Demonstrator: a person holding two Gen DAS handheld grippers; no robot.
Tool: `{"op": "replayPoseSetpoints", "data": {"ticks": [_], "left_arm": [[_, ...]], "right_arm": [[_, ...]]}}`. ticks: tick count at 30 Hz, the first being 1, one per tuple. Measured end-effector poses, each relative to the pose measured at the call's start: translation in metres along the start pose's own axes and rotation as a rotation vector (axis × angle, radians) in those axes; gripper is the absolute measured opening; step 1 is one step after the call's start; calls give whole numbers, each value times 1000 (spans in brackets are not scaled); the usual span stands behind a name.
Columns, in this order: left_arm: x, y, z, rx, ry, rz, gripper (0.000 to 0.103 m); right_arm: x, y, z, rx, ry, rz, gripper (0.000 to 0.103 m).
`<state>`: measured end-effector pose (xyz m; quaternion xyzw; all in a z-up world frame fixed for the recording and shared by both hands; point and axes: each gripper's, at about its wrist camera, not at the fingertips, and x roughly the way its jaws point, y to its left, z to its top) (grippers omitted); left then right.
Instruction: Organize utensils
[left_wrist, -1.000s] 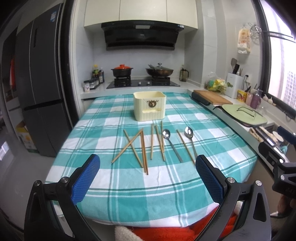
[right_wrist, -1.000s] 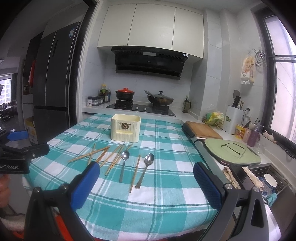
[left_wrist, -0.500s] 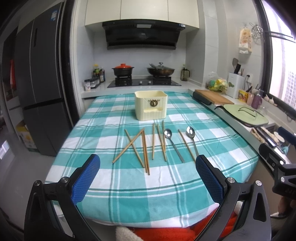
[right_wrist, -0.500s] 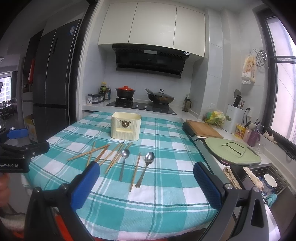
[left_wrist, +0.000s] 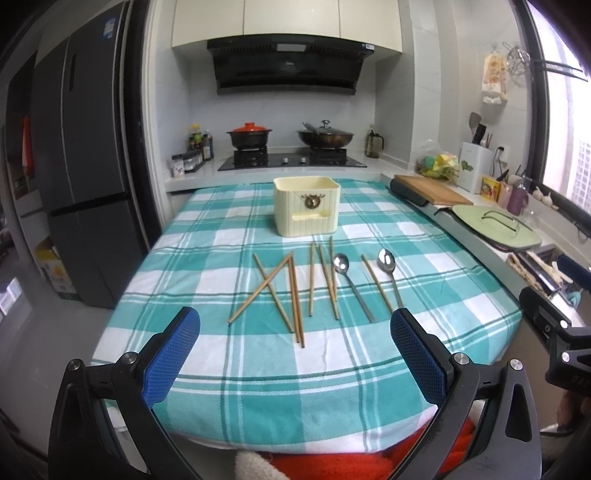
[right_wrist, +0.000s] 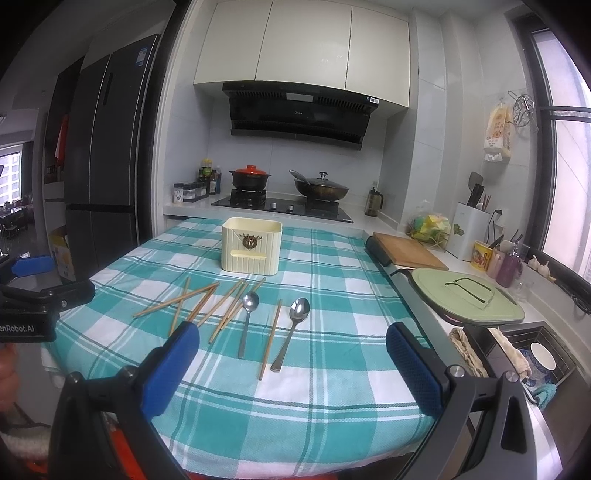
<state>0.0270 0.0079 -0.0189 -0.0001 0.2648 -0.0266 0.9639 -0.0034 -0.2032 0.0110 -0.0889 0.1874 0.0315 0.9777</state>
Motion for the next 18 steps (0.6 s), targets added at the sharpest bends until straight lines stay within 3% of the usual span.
{"op": "replayPoseSetpoints", "data": {"ticks": [18], "left_arm": [[26, -8, 2, 33, 49, -23, 103]], "right_arm": [[25, -12, -4, 17, 52, -15, 103]]}}
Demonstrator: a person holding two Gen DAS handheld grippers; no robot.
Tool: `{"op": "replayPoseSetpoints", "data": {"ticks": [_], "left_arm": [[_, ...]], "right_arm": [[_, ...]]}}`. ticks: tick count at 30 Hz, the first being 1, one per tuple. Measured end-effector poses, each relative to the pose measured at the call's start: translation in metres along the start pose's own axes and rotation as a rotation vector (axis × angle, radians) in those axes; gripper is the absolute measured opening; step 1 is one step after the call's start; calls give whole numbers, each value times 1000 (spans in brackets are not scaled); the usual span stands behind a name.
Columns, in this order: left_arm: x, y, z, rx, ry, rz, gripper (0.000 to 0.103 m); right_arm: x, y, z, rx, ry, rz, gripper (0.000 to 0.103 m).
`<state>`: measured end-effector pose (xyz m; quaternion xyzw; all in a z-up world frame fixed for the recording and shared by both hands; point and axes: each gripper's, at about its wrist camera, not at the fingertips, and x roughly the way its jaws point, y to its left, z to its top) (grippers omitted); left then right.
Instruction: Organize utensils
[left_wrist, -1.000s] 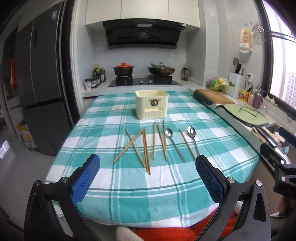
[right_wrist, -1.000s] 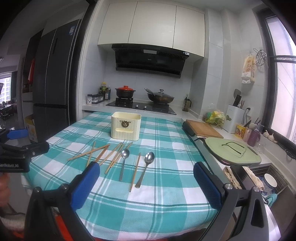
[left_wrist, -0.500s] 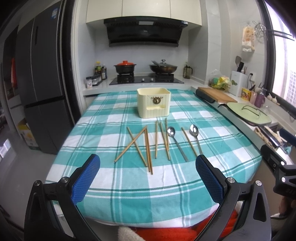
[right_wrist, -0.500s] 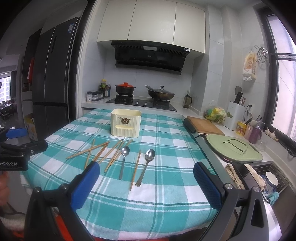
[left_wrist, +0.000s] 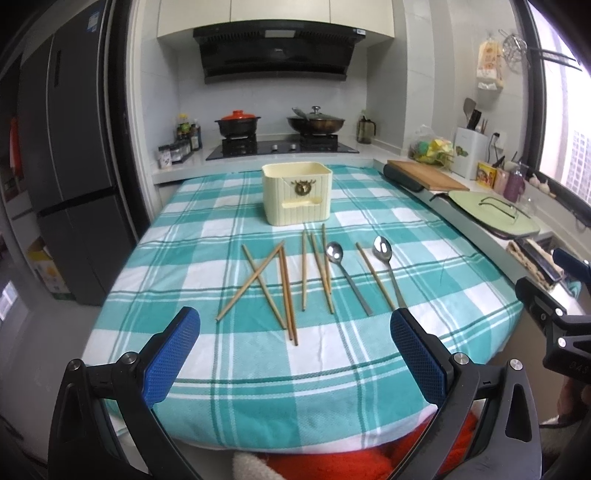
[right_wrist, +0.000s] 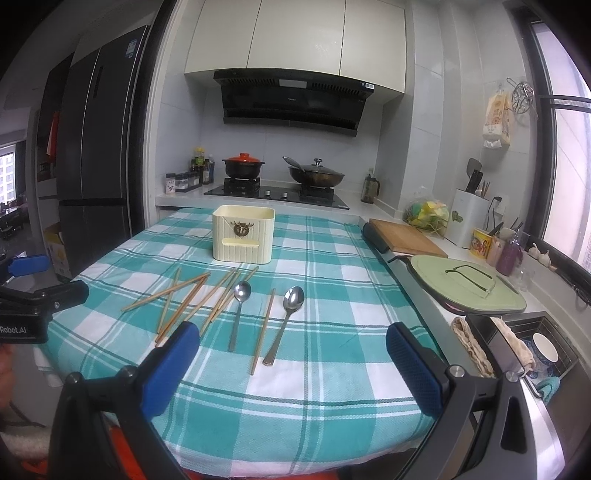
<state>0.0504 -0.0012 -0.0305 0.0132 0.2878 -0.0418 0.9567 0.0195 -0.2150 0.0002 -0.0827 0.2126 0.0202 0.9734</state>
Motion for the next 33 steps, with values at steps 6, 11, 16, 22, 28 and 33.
{"op": "replayPoseSetpoints", "data": {"ticks": [6, 11, 16, 22, 28, 33], "left_arm": [[26, 1, -2, 20, 65, 25, 103], [56, 10, -6, 24, 158, 40, 102], [81, 17, -4, 33, 182, 45, 103], [111, 32, -8, 5, 232, 12, 103], [135, 48, -2, 18, 244, 70, 103], [155, 69, 21, 37, 217, 86, 103]], "right_arm": [[19, -9, 2, 7, 25, -30, 103], [50, -10, 1, -16, 95, -65, 103], [82, -12, -5, -41, 180, -83, 103], [124, -13, -15, -59, 298, -73, 103], [162, -15, -23, -43, 399, -60, 103], [181, -15, -23, -38, 422, -52, 103]]}}
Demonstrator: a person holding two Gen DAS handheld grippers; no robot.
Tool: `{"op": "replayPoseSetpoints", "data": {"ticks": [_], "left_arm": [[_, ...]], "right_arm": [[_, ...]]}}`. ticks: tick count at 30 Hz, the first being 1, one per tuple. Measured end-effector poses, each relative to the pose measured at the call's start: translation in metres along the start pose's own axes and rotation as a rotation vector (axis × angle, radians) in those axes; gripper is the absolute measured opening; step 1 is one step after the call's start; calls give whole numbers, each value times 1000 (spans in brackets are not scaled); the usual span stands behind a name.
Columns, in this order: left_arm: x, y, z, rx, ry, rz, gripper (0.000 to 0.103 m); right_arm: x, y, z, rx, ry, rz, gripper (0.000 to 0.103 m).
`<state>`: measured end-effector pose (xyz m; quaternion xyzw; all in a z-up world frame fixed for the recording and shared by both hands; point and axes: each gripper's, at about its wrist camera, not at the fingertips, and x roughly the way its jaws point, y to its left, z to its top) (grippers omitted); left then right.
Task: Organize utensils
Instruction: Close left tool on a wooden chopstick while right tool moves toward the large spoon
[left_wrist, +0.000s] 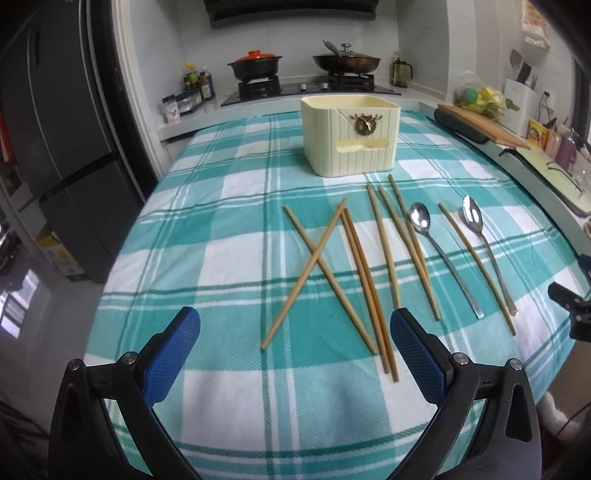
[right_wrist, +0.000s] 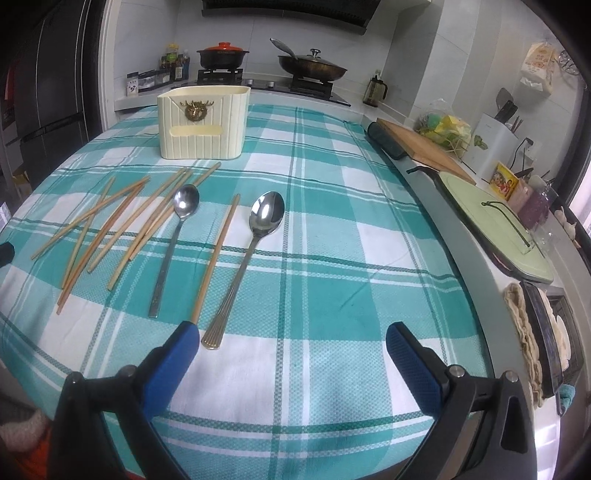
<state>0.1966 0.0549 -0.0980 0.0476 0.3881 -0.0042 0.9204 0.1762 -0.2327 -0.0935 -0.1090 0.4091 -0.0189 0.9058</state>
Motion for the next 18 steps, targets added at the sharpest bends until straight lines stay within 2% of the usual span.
{"op": "replayPoseSetpoints", "data": {"ticks": [5, 11, 13, 15, 18], "left_arm": [[35, 4, 44, 145, 47, -89, 103], [101, -26, 68, 370, 147, -113, 99], [125, -31, 74, 398, 181, -109, 87], [145, -32, 80, 401, 205, -94, 85], [172, -29, 87, 377, 260, -110, 79]], "right_arm": [[12, -1, 3, 57, 29, 79, 103], [14, 1, 3, 64, 33, 80, 103], [13, -2, 3, 77, 34, 78, 103], [13, -5, 1, 86, 36, 78, 103], [12, -8, -1, 87, 40, 75, 103]]}}
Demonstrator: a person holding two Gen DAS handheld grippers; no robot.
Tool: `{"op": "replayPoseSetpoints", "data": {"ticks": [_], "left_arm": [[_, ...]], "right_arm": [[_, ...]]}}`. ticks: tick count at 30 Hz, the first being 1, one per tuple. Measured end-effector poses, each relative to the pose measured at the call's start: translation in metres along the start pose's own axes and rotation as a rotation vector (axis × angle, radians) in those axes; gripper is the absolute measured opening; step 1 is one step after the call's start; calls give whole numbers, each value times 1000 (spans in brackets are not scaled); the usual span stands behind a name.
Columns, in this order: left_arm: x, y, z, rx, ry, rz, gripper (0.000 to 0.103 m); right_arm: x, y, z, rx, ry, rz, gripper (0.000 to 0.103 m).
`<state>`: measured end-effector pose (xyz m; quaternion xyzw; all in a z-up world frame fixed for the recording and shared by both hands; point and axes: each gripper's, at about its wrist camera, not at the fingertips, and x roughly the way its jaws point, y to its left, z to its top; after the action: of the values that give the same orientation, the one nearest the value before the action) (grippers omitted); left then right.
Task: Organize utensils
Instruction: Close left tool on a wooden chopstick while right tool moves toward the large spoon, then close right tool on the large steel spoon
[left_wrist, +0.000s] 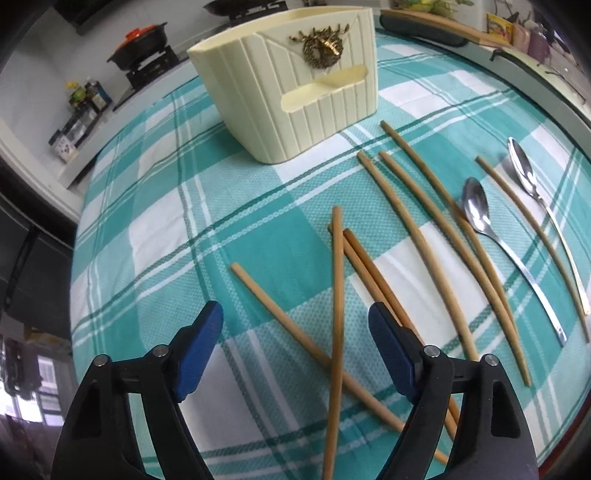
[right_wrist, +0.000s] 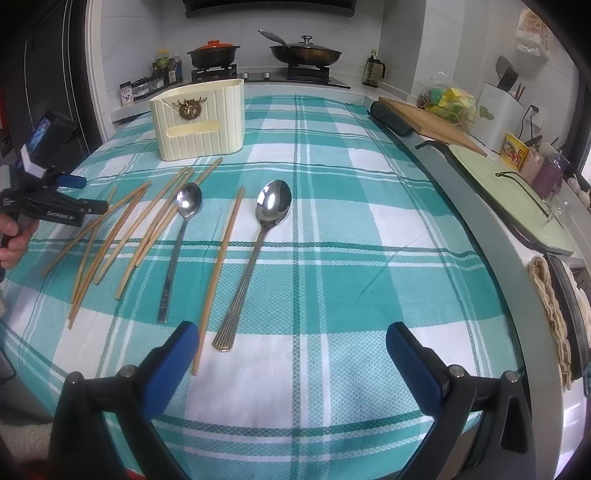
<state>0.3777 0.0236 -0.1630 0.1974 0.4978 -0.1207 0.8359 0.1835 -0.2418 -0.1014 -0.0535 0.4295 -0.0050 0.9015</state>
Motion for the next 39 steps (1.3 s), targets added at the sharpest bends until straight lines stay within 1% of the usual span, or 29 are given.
{"op": "replayPoseSetpoints", "data": {"ticks": [3, 4, 5, 6, 7, 8, 10, 11, 13, 15, 18, 20, 23, 25, 26, 28, 29, 30, 31, 32, 33, 34, 39], "left_arm": [[16, 0, 3, 14, 36, 4, 77], [16, 0, 4, 12, 22, 0, 76], [16, 1, 5, 12, 27, -11, 74], [15, 1, 5, 7, 31, -28, 65], [14, 1, 4, 3, 32, -49, 51], [13, 1, 4, -1, 34, -65, 46], [11, -2, 3, 5, 32, -78, 14], [10, -4, 2, 6, 30, -90, 8], [7, -5, -2, -5, 19, -74, 6], [2, -1, -5, -37, 8, -53, 5], [-16, 17, -17, -143, -19, -62, 5], [-25, 33, -29, -212, -25, -42, 5], [-30, 56, -51, -320, -10, -5, 5], [-30, 65, -66, -375, 0, 35, 6], [-28, 69, -72, -393, 3, 55, 6], [-23, 76, -83, -424, 12, 71, 7], [-22, 78, -89, -434, 18, 62, 9], [-20, 80, -93, -440, 21, 54, 17], [-20, 81, -96, -442, 23, 54, 30], [-20, 82, -98, -438, 21, 62, 38], [-20, 82, -100, -429, 18, 73, 49], [-20, 82, -100, -418, 17, 79, 52], [-17, 89, -97, -394, 30, 69, 57]], "right_arm": [[1, -4, 2, -3, -5, -3, 103], [2, -5, 3, -2, -7, -3, 103], [3, -6, 5, 0, -9, -1, 103], [4, -7, 8, 6, -15, 8, 103], [5, -9, 10, 16, -22, 25, 103], [6, -11, 12, 34, -25, 39, 103], [13, -14, 17, 73, -15, 65, 103], [17, -15, 18, 89, -3, 79, 103], [25, -15, 20, 114, 12, 105, 102], [29, -13, 21, 112, 7, 117, 102], [36, -7, 26, 83, -7, 117, 101], [43, -5, 31, 79, -12, 128, 99], [58, 0, 42, 71, 4, 131, 91], [73, 5, 48, 62, 31, 129, 83], [80, 7, 50, 63, 48, 127, 76], [96, 12, 54, 60, 73, 116, 74], [103, 15, 55, 55, 79, 106, 73], [108, 17, 55, 48, 83, 94, 73], [113, 20, 56, 39, 84, 76, 73], [114, 22, 56, 22, 69, 54, 73], [116, 23, 58, 14, 63, 49, 73], [117, 23, 59, 19, 61, 51, 73], [127, 17, 71, 39, 56, 53, 73]]}}
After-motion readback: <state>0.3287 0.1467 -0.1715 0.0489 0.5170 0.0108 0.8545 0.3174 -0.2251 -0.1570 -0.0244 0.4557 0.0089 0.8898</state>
